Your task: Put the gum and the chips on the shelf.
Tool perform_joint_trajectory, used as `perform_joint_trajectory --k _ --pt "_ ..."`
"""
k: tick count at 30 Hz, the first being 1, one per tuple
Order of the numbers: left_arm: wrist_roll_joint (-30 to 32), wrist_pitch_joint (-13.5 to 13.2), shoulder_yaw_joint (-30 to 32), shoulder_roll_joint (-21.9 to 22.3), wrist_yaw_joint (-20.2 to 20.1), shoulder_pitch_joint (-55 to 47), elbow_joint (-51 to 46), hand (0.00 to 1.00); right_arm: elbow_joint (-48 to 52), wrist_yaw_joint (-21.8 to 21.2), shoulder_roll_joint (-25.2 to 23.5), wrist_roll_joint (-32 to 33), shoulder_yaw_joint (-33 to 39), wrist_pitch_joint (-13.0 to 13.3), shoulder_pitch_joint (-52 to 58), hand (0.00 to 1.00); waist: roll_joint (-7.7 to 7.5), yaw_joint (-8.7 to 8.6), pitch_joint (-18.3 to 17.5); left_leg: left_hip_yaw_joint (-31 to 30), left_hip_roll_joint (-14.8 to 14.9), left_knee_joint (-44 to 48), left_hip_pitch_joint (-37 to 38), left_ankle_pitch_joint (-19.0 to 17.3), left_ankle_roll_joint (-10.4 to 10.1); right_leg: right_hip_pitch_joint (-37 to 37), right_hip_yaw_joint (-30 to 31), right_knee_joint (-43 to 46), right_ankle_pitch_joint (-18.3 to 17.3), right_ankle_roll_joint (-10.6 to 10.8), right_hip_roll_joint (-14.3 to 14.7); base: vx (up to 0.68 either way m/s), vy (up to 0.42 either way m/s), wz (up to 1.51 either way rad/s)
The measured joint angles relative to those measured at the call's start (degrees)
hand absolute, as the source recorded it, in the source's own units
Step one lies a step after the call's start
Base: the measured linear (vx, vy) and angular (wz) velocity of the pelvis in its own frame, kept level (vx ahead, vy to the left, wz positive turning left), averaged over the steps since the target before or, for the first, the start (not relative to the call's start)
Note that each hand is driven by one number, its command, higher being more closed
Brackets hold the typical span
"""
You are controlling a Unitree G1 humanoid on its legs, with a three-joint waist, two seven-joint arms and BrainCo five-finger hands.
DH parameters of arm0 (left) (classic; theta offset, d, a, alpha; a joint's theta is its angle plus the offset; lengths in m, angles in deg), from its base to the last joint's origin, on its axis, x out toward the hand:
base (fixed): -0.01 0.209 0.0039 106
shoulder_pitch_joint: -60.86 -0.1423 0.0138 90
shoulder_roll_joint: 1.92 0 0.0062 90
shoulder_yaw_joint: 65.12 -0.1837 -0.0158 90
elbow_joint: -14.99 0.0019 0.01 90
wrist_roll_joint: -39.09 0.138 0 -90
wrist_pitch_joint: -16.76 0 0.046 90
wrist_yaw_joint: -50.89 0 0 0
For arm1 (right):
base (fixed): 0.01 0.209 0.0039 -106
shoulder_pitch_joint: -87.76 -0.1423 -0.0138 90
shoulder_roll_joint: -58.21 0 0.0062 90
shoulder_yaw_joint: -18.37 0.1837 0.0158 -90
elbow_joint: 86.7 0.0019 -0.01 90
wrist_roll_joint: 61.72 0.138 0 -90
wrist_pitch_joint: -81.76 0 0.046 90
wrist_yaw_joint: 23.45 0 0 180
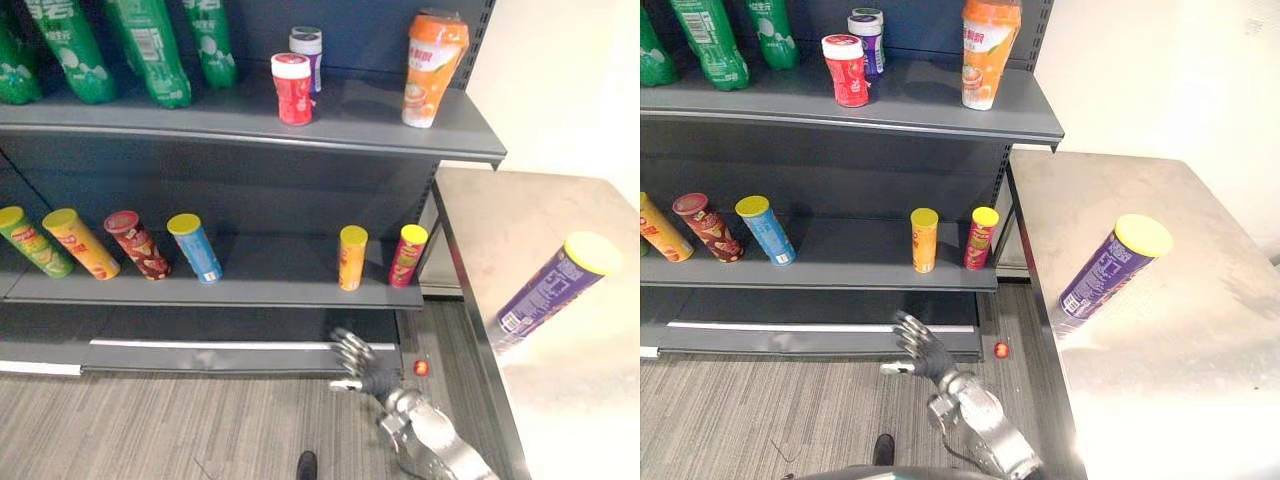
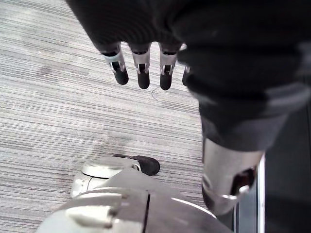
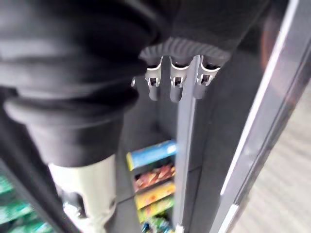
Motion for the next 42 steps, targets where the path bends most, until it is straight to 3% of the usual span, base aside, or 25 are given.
perform_joint_trajectory --k 6,17,26,37,42 --pt "1.9 -0.1 0.0 0.6 -0.6 0.0 -0.1 0.00 -15.1 1.1 -0.3 -9.7 12.8 -0.7 4.1 0.00 0.78 -0.43 -0.3 0.4 -0.5 0.0 0.9 -0.5 0.2 0.9 0.4 -0.1 -0.2 0.2 -0.5 0.08 0.001 -0.03" --pt "1.8 -0.3 -0.8 0.8 -0.7 -0.4 -0.2 0.00 -33.7 7.4 -1.3 -20.4 26.0 -0.7 2.5 0.00 1.53 -1.60 -0.3 0.5 -1.1 0.0 2.1 -1.2 0.7 2.0 0.5 -0.1 -0.7 0.7 -1.0 0.02 -0.003 -0.01" --pt "1.8 -1.4 -1.3 0.6 -0.8 -0.6 -0.1 0.00 -40.6 9.6 -3.1 -22.4 31.7 -0.8 -0.7 0.00 1.24 -1.57 -0.2 1.3 -2.2 0.0 2.4 -1.9 1.3 2.1 0.9 -0.1 -1.4 1.3 -2.2 0.02 0.010 -0.01" --pt "0.7 -1.4 1.7 0.7 -2.9 -0.6 0.0 0.00 -48.0 11.5 -4.8 -22.9 46.5 -2.2 -4.1 0.00 -0.06 -1.46 2.2 3.7 -4.4 0.5 5.5 -4.5 3.6 4.5 2.9 0.3 -2.1 2.9 -4.6 0.08 0.036 -0.10" --pt "0.7 -1.6 4.7 1.5 -3.2 0.1 -0.2 0.00 -46.7 11.6 -5.2 -22.7 52.0 -2.5 -3.3 0.00 0.77 -1.25 5.2 7.7 -2.9 10.7 5.1 -11.6 5.2 3.6 4.7 8.3 -1.6 4.1 -4.3 0.05 0.097 -0.40"
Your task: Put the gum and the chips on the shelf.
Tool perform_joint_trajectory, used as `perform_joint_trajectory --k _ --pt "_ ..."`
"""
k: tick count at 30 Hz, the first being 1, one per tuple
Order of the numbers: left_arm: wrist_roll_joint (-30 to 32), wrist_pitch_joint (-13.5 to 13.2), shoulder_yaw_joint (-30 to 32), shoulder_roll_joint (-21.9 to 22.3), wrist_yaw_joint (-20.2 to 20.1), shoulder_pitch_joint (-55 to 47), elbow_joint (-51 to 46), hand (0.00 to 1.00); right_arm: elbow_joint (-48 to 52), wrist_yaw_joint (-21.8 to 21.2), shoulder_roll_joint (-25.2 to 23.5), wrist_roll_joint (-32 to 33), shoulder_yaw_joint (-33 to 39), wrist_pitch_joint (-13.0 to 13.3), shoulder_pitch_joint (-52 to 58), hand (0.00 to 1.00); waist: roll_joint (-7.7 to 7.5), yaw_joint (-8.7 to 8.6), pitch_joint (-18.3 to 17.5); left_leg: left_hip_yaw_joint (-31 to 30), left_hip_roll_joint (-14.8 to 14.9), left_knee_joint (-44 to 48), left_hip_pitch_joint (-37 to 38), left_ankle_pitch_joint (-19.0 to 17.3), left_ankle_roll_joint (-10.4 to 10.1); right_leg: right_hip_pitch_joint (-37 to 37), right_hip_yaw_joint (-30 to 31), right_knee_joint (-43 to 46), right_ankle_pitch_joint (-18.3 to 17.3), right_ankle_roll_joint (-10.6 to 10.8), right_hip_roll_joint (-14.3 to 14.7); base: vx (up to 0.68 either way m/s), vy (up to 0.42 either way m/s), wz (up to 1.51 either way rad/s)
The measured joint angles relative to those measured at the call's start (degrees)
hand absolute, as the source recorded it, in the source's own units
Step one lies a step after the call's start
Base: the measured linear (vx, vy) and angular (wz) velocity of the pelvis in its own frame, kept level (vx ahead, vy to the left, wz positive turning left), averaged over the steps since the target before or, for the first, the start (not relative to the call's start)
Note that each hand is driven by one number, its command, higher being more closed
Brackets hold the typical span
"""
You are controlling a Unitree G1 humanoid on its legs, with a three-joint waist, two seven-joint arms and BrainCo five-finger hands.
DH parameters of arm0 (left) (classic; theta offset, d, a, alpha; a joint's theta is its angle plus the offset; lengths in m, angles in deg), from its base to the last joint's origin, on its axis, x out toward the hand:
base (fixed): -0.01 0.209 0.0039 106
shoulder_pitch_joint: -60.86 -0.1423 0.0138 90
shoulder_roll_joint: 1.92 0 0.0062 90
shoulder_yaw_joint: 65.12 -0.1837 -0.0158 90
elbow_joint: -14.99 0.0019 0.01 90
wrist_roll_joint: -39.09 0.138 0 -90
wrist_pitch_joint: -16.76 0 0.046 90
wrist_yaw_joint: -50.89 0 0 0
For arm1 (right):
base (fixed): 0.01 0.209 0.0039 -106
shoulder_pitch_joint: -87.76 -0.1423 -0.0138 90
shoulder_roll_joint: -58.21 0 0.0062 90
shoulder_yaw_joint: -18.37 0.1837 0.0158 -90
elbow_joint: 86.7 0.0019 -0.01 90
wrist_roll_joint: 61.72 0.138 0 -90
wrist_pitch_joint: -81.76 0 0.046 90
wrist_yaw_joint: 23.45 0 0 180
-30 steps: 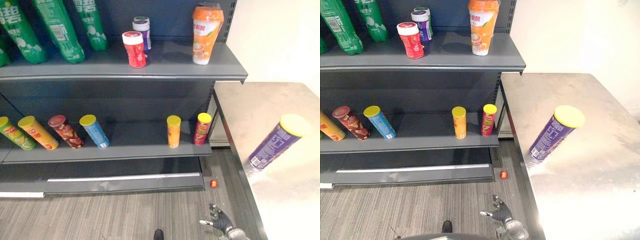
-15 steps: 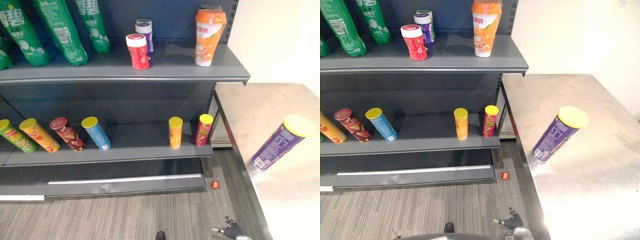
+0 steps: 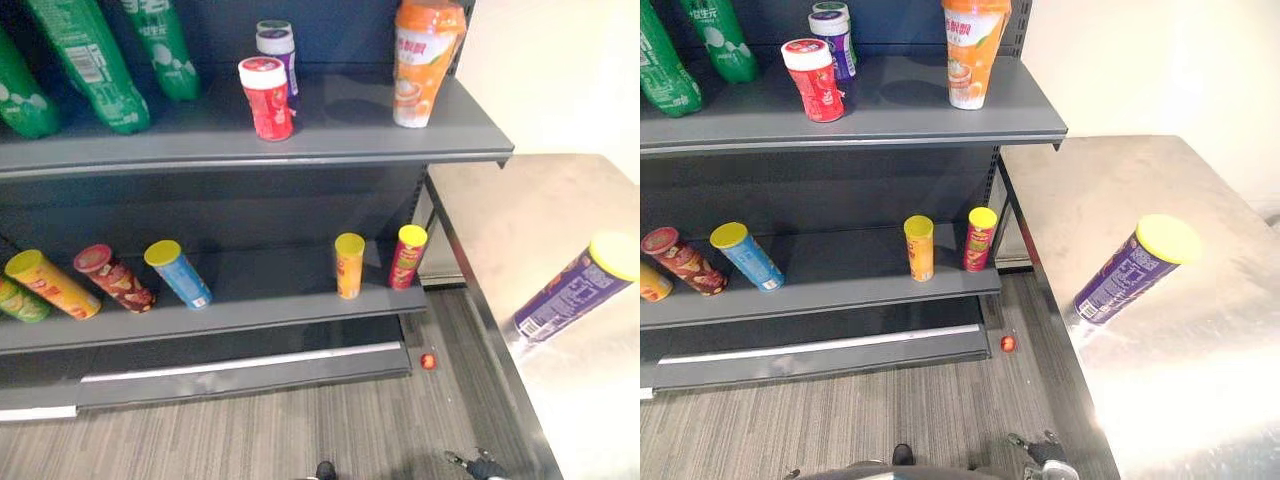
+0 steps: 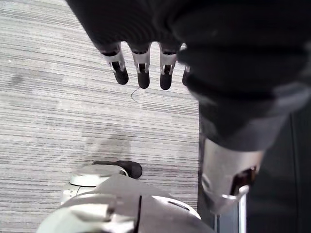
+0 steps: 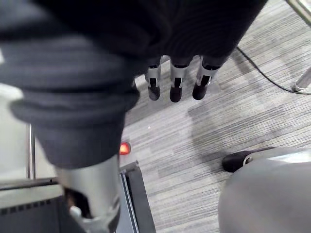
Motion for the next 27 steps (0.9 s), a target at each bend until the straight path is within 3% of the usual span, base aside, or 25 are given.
perform_joint_trajectory --k 2,3,4,8,12,14,17,19,20,22,26,27 --pt "0.0 -0.1 0.0 0.3 0.0 0.6 0.0 0.00 1.9 0.0 -0.2 0.0 0.5 -0.1 0.6 0.00 0.96 0.43 0.3 3.1 1.8 2.7 -0.6 -1.8 0.6 -3.1 0.7 3.9 1.4 1.5 1.1 -0.01 0.092 -0.90" --pt "0.1 -0.3 0.3 0.6 0.0 1.2 0.0 0.00 3.2 0.1 -0.9 0.5 1.5 -0.1 1.0 0.00 1.32 1.09 0.4 6.6 3.3 4.5 -1.3 -2.9 1.0 -5.0 -0.5 4.7 3.1 0.4 1.8 -0.09 0.090 -1.23" --pt "0.1 -0.5 0.8 0.8 0.0 1.5 -0.2 0.00 4.1 0.1 -1.5 0.6 2.2 0.0 0.9 0.00 1.43 1.52 0.5 9.4 4.5 5.7 -2.2 -3.9 1.2 -6.4 -5.9 5.8 3.3 -0.5 1.3 -0.11 0.088 -1.28" --pt "0.0 -0.5 0.9 0.8 -0.1 1.6 -0.3 0.00 4.7 0.1 -2.3 1.1 3.0 0.4 0.9 0.00 1.43 1.38 0.6 19.1 5.4 5.7 -1.8 -4.6 1.8 -8.2 -22.5 20.3 -1.4 -3.6 -5.7 -0.11 0.072 -1.25" --pt "0.0 -0.6 0.3 0.6 -0.3 1.6 0.1 0.00 2.4 0.1 -1.7 1.1 4.3 0.5 0.3 0.00 1.04 1.15 0.3 25.7 5.2 5.9 -1.4 -4.8 2.4 -2.8 -25.6 24.8 -3.2 -2.7 -9.5 -0.06 -0.032 -0.96" --pt "0.0 -0.8 -0.3 0.6 -0.7 1.6 0.1 0.00 1.5 0.1 -1.3 1.2 4.9 0.5 0.1 0.00 0.90 0.95 0.1 27.2 5.0 6.3 -1.8 -4.9 1.9 -1.9 -27.8 20.9 -4.1 -1.6 -9.6 -0.07 -0.060 -0.60" --pt "0.0 -0.8 -1.6 1.1 -2.1 1.0 0.1 0.00 -0.5 0.1 0.2 1.1 6.8 0.0 0.6 0.00 1.96 1.35 -1.6 28.4 4.2 1.6 -2.1 -2.0 0.4 0.4 -27.1 8.0 -4.0 -1.4 -6.1 -0.07 -0.057 -0.72" --pt "0.0 -0.8 -1.8 0.6 -2.3 1.0 0.1 0.00 -1.6 0.2 0.5 1.1 6.7 -0.1 0.3 0.00 1.83 1.50 -1.8 31.7 4.3 1.5 -2.2 -1.4 0.7 1.3 -26.8 2.7 -4.0 -1.4 -5.4 -0.07 -0.107 -0.80" --pt "-0.4 -0.8 -1.8 0.2 -2.3 0.9 0.0 0.00 -2.1 0.2 0.5 1.1 6.5 -0.5 0.2 0.00 1.06 1.61 -1.9 34.0 4.3 1.8 -2.2 -1.4 0.7 2.1 -25.8 -1.7 -3.8 -1.0 -5.0 -0.09 -0.105 -1.07" --pt "-1.7 -0.8 -2.2 -0.3 -2.3 1.0 0.1 0.00 -2.1 0.2 0.1 1.1 6.4 -0.7 0.2 0.00 0.54 1.45 -1.8 36.6 4.7 2.9 -2.2 -1.9 0.8 3.3 -24.8 -6.4 -3.0 0.3 -4.7 -0.08 -0.073 -0.85" --pt "-2.5 -0.9 -2.6 -0.5 -2.2 1.7 0.0 0.00 -2.1 0.2 0.0 2.7 6.7 -0.6 2.4 0.00 0.69 1.20 -1.4 37.7 11.1 15.9 -4.4 -4.1 1.0 4.6 -22.1 -9.1 -1.3 0.0 -3.4 -0.05 -0.048 -0.46" --pt "-4.3 -0.9 -2.4 -0.2 -2.2 2.3 -0.5 0.00 -2.1 0.2 0.2 3.2 7.7 -0.6 2.9 0.00 1.39 1.51 -1.0 35.4 15.7 25.6 -7.3 -4.1 1.0 4.7 -20.2 -8.9 -1.0 -0.3 -2.5 -0.12 -0.054 -0.56"
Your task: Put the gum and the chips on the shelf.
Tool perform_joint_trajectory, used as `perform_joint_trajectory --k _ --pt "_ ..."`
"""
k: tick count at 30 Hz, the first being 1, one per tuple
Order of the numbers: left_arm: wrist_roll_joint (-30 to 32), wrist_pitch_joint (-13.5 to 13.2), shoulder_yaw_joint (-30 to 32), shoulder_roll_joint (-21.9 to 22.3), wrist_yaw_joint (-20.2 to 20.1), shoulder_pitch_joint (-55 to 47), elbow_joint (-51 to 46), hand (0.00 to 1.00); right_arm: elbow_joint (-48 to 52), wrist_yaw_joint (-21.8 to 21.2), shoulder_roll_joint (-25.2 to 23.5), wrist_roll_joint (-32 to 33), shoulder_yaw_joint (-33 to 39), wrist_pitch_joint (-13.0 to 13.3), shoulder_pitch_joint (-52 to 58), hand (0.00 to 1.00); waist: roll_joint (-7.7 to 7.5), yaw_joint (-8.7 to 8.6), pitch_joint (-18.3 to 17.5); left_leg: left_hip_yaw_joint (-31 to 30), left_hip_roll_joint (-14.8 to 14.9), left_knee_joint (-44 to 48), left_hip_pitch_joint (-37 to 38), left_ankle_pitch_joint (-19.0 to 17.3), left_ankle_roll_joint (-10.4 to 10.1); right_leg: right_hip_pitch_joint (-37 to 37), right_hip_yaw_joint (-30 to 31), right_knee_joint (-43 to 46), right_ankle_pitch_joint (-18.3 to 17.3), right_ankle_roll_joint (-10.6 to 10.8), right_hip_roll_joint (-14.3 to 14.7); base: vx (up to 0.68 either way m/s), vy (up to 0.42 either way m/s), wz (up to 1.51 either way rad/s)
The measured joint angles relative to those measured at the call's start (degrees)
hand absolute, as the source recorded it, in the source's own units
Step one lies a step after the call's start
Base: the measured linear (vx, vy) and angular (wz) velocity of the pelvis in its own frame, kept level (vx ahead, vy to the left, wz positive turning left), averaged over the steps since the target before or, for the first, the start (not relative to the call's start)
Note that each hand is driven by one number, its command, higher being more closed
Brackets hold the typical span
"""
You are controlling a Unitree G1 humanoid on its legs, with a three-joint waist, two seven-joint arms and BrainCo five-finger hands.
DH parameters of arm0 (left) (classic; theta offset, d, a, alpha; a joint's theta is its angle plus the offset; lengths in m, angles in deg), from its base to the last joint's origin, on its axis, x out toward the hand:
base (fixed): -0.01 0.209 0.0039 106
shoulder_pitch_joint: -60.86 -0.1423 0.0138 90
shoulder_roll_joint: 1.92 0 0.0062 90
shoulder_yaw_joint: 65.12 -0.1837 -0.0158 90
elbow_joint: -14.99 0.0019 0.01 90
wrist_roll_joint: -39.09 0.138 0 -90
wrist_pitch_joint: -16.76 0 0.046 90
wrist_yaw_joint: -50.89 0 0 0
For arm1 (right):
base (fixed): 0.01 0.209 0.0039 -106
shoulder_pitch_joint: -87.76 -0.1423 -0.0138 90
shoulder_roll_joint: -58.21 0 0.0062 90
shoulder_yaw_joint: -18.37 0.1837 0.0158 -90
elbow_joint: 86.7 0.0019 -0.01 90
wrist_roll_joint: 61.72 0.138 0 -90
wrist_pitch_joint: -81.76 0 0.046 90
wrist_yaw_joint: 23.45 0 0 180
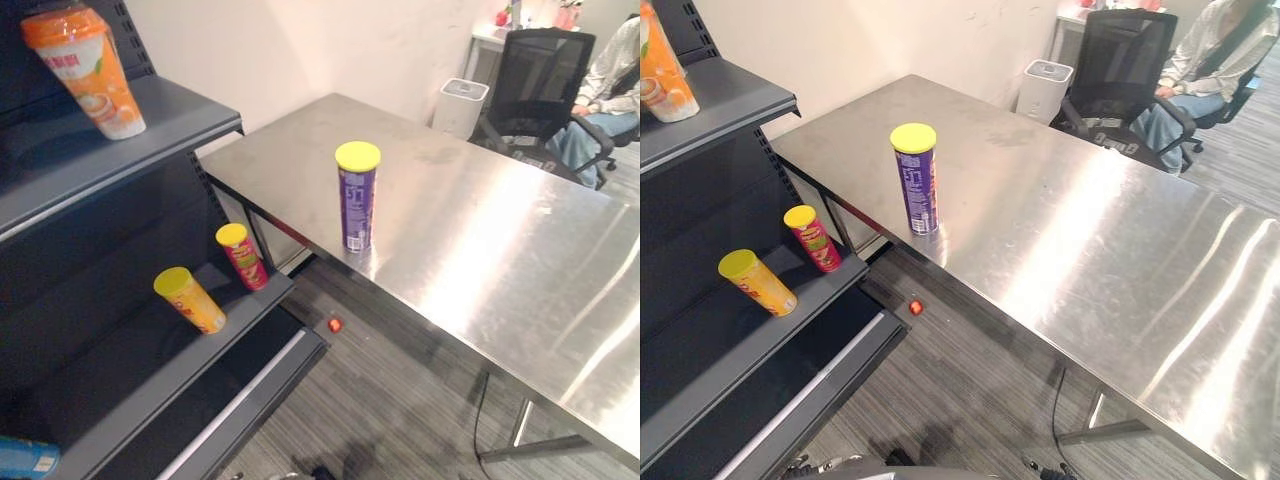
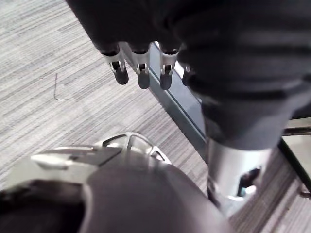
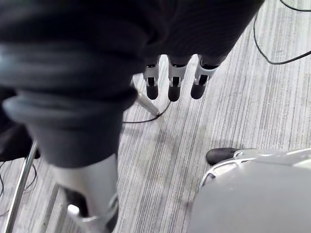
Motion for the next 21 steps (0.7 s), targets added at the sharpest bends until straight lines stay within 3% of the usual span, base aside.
perform_joint_trajectory --k 2,3,4,7,9,12,16,17,21 --pt "-2.0 0.0 1.7 1.1 -0.2 0.0 -0.1 0.00 0.0 0.0 0.5 1.3 1.0 0.0 0.0 0.00 1.39 0.03 0.9 -7.5 2.1 7.0 -2.5 0.3 -0.3 -0.3 3.1 1.4 -0.1 -0.2 1.2 -0.11 0.002 -0.81" --pt "-4.1 0.1 4.0 2.4 -0.2 -0.2 -0.1 0.00 0.0 0.0 1.1 1.9 1.2 0.1 0.0 0.00 2.32 0.16 1.1 -17.1 0.7 9.4 -4.5 1.0 -1.5 -0.7 6.4 2.4 -0.2 -0.4 1.4 -0.09 0.107 -1.30" --pt "-6.8 0.0 5.2 3.3 -0.2 -1.1 -0.4 0.00 -0.1 -0.1 1.5 3.6 1.2 0.6 0.2 0.00 2.67 0.54 1.1 -28.0 -3.7 6.9 -4.9 0.1 -3.5 -1.6 9.7 2.9 -0.3 -0.5 0.7 -0.10 0.144 -1.45" --pt "-8.7 0.0 5.7 3.5 -0.2 -1.5 0.0 0.00 -0.1 -0.4 1.3 6.8 1.2 0.9 0.6 0.00 2.65 0.35 1.1 -40.8 -7.8 -6.7 -1.1 -1.1 -5.8 -4.7 16.5 2.6 0.5 -0.3 0.7 -0.02 0.164 -1.26" --pt "-8.0 0.0 6.5 3.4 -0.4 -1.1 0.3 0.00 0.0 -0.4 1.2 8.0 1.8 0.9 1.5 0.00 2.53 -0.24 0.9 -42.6 -9.2 -11.5 1.3 -1.7 -6.6 -5.4 18.0 1.1 1.7 0.7 0.0 0.07 0.201 -0.49" --pt "-6.0 -0.6 6.6 2.2 -0.4 0.4 0.3 0.00 -0.2 -0.5 0.0 8.1 2.1 0.9 2.2 0.00 1.02 -0.35 1.0 -41.7 -11.3 -13.6 1.2 -1.8 -6.4 -5.5 18.2 -1.9 4.9 2.5 -1.6 0.05 0.170 -0.10" --pt "-3.7 -0.7 5.3 2.0 -0.1 0.5 0.8 0.00 -0.1 -0.6 0.2 7.9 1.6 1.2 1.4 0.00 0.57 -0.25 0.1 -39.7 -13.1 -16.8 3.9 -1.9 -5.9 -5.8 19.5 -1.5 5.0 2.7 -3.5 0.00 0.103 -0.21" --pt "-3.4 -0.7 4.8 1.5 -0.1 0.1 0.8 0.00 -0.1 -0.6 0.2 7.9 1.4 1.2 1.2 0.00 -0.11 -0.25 -0.4 -39.3 -14.0 -18.0 4.2 -1.7 -5.5 -6.6 20.1 -1.4 4.5 2.8 -4.3 -0.01 0.088 -0.26" --pt "-2.0 -0.8 1.3 0.9 -0.1 0.1 0.8 0.00 0.0 -0.5 0.4 7.8 1.1 1.2 0.4 0.00 0.13 -0.47 -0.8 -37.5 -15.4 -19.1 4.4 -2.5 -4.3 -8.7 21.2 0.9 3.7 2.0 -5.4 0.00 0.085 -0.18"
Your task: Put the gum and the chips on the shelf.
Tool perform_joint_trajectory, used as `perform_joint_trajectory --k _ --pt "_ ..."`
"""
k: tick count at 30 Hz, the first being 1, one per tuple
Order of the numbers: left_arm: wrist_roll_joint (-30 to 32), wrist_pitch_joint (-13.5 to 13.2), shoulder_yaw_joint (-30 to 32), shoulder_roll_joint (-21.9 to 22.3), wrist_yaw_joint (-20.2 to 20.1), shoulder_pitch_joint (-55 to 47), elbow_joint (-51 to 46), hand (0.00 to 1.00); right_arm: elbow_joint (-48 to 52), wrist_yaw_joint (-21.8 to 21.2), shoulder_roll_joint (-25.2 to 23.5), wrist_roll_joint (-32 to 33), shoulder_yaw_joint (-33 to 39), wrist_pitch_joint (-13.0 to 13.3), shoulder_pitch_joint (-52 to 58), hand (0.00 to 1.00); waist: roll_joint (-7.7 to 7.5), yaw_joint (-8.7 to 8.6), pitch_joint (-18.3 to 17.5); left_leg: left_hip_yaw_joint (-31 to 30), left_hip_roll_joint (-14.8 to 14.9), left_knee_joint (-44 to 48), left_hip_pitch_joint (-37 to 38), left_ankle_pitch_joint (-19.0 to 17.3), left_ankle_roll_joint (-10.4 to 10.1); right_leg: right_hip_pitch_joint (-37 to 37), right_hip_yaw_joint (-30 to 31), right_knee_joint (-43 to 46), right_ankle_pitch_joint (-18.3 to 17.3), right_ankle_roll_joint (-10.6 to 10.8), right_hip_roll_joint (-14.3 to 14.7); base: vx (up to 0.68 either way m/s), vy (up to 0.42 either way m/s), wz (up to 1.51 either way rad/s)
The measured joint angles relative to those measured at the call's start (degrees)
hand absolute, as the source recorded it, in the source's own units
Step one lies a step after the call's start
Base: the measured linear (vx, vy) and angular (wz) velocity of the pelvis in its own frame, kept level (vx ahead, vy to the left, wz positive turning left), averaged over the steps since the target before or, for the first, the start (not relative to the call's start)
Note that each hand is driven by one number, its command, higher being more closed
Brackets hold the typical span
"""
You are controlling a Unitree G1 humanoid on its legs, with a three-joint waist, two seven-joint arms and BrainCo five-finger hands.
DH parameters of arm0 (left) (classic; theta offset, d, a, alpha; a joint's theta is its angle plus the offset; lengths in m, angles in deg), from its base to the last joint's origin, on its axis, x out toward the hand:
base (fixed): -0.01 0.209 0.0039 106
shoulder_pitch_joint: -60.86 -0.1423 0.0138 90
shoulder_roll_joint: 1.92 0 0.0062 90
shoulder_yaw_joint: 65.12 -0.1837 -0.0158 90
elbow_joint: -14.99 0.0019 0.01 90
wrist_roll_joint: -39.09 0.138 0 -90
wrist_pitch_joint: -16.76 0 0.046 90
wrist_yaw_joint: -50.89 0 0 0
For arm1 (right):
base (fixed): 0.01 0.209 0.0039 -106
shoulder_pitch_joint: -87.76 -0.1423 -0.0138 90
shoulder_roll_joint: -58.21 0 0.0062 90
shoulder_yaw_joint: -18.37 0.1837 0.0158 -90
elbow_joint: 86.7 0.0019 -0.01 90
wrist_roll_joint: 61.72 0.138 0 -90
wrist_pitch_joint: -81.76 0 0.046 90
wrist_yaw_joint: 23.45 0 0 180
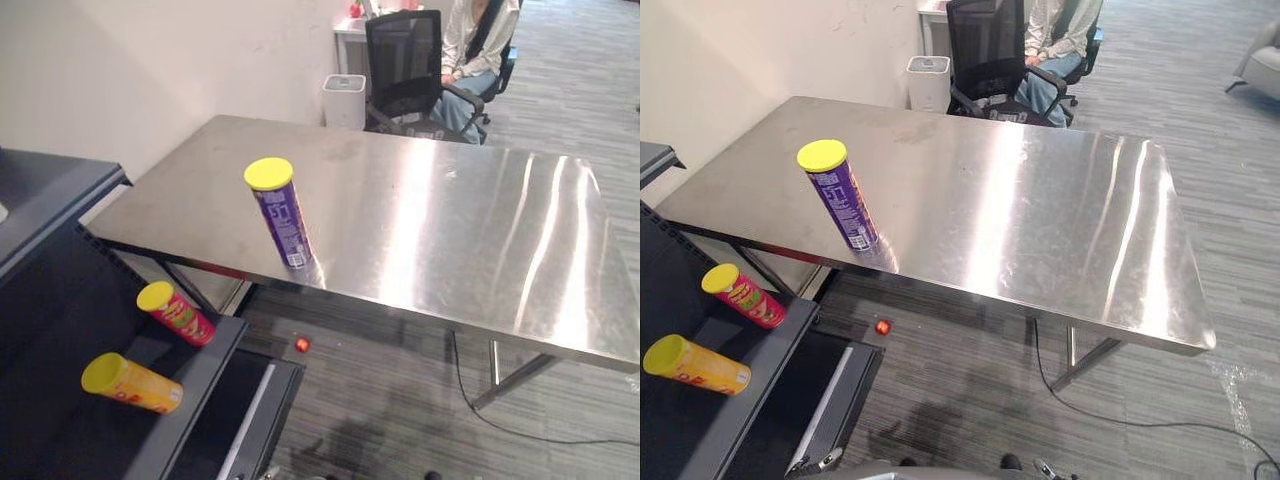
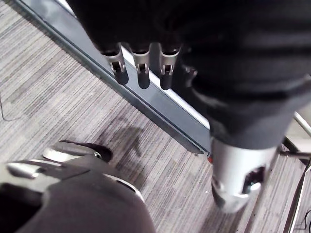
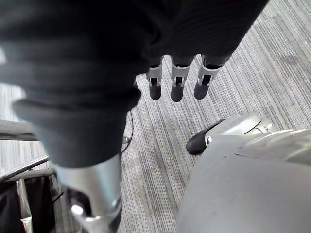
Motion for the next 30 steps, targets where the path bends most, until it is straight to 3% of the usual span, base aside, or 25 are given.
perform_joint_trajectory --k 4,6,7,11,17,22,26,30 --pt "0.5 -0.1 -2.2 -0.7 0.0 0.0 0.3 0.00 -0.1 0.0 0.0 0.0 -0.6 0.0 -0.8 0.00 -0.43 0.07 0.4 1.5 0.2 -0.7 2.5 -0.7 0.6 -1.9 -4.0 7.6 -0.3 -0.5 -0.1 0.04 0.051 -0.26" --pt "0.5 -0.1 -2.8 -1.5 0.0 0.0 0.4 0.00 -0.2 0.1 -0.1 0.0 -2.0 0.0 -0.9 0.00 -0.73 0.24 0.0 2.3 -0.4 -2.5 3.9 -0.3 1.1 -1.7 -5.2 6.9 -0.2 -0.4 -0.6 0.09 0.066 -0.21" --pt "0.8 -0.1 -3.1 -2.0 0.0 0.1 0.5 0.00 -0.2 0.0 -0.1 0.0 -2.9 0.0 -1.2 0.00 -1.87 0.11 -0.7 2.3 -0.8 -3.2 4.0 0.1 1.6 -1.6 -6.0 5.4 0.3 0.3 -1.0 0.13 0.058 -0.11" --pt "0.9 -0.3 -3.6 -2.4 -0.1 0.8 1.6 0.00 -1.5 0.2 0.1 0.0 -2.0 0.0 -1.5 0.00 -1.83 -0.14 -0.4 0.0 -1.4 -3.0 4.0 0.3 1.8 0.4 -8.3 3.1 2.1 0.0 -1.2 0.12 0.067 0.14" --pt "1.0 -0.4 4.2 -0.1 -0.1 0.4 1.6 0.00 -2.2 0.2 -1.3 2.8 4.0 0.1 -0.7 0.00 -1.71 0.40 -0.7 -1.1 -1.3 -4.5 5.9 0.3 1.8 3.9 -11.6 0.3 2.9 0.6 -1.5 0.06 0.016 0.15" --pt "1.0 -0.3 7.2 0.5 -0.1 0.1 1.8 0.00 -3.7 0.3 -1.8 12.5 14.2 0.1 -0.2 0.00 -1.84 0.23 -1.0 -1.1 -1.3 -6.5 6.6 1.2 1.3 4.5 -12.6 -1.6 3.3 1.1 -1.4 0.00 -0.015 -0.02" --pt "1.0 -0.3 9.2 0.7 -0.1 -0.4 1.9 0.00 -4.8 0.4 -1.1 24.4 29.3 0.2 -0.6 0.00 -1.47 -0.09 -2.2 -0.7 -0.8 -8.4 7.4 1.5 1.1 4.5 -12.5 -2.4 3.4 1.4 -0.8 0.01 -0.050 -0.06" --pt "1.0 0.0 9.9 0.8 -0.2 -1.7 1.6 0.00 -6.0 2.7 4.8 32.3 46.6 1.4 -3.8 0.00 -1.12 -2.63 -2.7 -0.1 -0.8 -9.1 7.9 1.5 1.1 4.3 -11.4 -2.4 3.4 1.4 -0.5 -0.01 -0.032 -0.10"
